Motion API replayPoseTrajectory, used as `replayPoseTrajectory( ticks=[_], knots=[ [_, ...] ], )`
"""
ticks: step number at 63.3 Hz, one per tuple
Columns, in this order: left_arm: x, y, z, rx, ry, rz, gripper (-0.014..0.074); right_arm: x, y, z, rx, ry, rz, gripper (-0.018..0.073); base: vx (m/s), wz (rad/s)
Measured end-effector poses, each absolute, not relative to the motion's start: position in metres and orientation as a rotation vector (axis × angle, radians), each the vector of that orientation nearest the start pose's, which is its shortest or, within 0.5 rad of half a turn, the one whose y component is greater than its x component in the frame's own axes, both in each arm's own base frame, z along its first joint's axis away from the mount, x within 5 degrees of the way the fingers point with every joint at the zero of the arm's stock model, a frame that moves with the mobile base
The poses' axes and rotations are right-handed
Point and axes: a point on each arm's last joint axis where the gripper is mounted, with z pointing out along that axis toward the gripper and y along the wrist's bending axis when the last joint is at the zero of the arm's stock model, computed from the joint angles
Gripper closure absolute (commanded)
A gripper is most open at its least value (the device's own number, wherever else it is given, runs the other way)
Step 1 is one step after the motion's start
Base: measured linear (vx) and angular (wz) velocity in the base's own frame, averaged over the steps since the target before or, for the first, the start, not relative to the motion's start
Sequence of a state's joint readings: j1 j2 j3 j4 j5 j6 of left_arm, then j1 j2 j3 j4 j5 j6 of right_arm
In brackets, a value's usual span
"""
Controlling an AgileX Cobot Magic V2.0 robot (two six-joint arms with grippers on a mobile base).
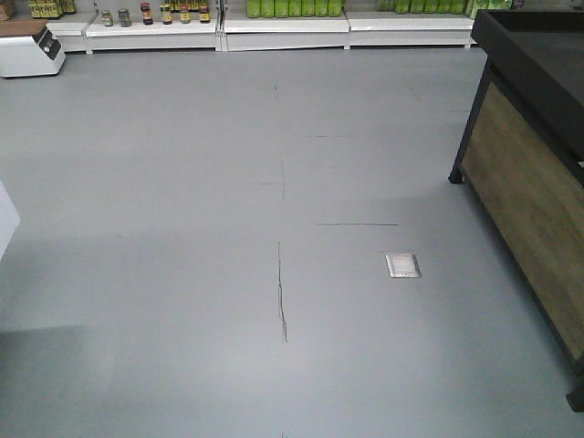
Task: Pick three apples into basket with both arms
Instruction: 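Drive the base across the floor toward the fruit display tables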
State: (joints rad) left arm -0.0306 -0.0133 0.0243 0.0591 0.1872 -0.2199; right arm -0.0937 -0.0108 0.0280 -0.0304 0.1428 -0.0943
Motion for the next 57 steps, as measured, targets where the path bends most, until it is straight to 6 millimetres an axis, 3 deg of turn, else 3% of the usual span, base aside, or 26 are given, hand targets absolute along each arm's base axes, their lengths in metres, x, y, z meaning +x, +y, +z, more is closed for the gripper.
replayPoseTrajectory(
  ticks=[57],
  knots=[
    [0.0559,-0.0007,0.1887,-0.119,1.679,-0.136,0.0603,0.0563,-0.0057,0.1913,-0.022,1.646,-0.17,0.0568,0.11,-0.02]
  ],
)
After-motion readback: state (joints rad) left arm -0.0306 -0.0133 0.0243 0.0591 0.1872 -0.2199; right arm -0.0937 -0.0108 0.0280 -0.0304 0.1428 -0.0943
